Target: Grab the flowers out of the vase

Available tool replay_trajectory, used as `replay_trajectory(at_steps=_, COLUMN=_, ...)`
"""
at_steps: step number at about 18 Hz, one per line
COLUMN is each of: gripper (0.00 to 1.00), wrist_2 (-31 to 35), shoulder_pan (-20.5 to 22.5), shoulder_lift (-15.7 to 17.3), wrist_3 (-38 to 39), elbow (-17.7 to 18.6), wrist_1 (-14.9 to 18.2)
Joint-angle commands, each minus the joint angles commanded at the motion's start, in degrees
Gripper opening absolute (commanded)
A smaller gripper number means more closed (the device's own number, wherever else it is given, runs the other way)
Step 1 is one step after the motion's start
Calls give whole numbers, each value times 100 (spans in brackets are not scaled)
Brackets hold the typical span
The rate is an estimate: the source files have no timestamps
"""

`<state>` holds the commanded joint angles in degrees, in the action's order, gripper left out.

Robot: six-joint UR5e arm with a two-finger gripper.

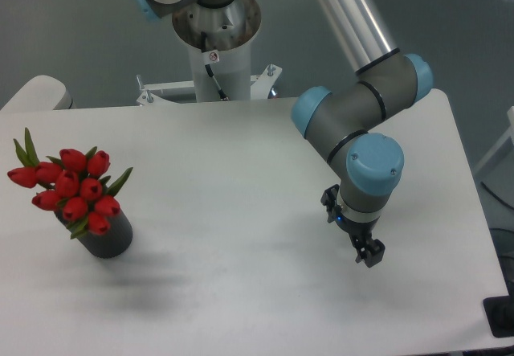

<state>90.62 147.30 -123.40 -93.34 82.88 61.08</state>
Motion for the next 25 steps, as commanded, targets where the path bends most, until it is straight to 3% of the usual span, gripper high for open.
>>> replay_trajectory(at_steps=14, gripper=100, wrist_2=-44, shoulder_pan=-79, shoulder_lift=88, wrist_3=88, elbow=61, wrist_1=88)
replay_trajectory(at_steps=17, gripper=100, wrist_2=-227, shoulder_pan=-149, shoulder_lift=324, wrist_3=166, elbow=333, wrist_1=79)
replay_trajectory(at_steps=21, gripper=100, wrist_2=-1237, shoulder_pan=-114, shoulder_lift=711, wrist_3=466, elbow=728, wrist_1=53)
replay_trajectory(at_steps=25, gripper=100, wrist_2=-1844, shoulder_pan=-114, shoulder_lift=1150, wrist_3=475, elbow=1290, wrist_1=53)
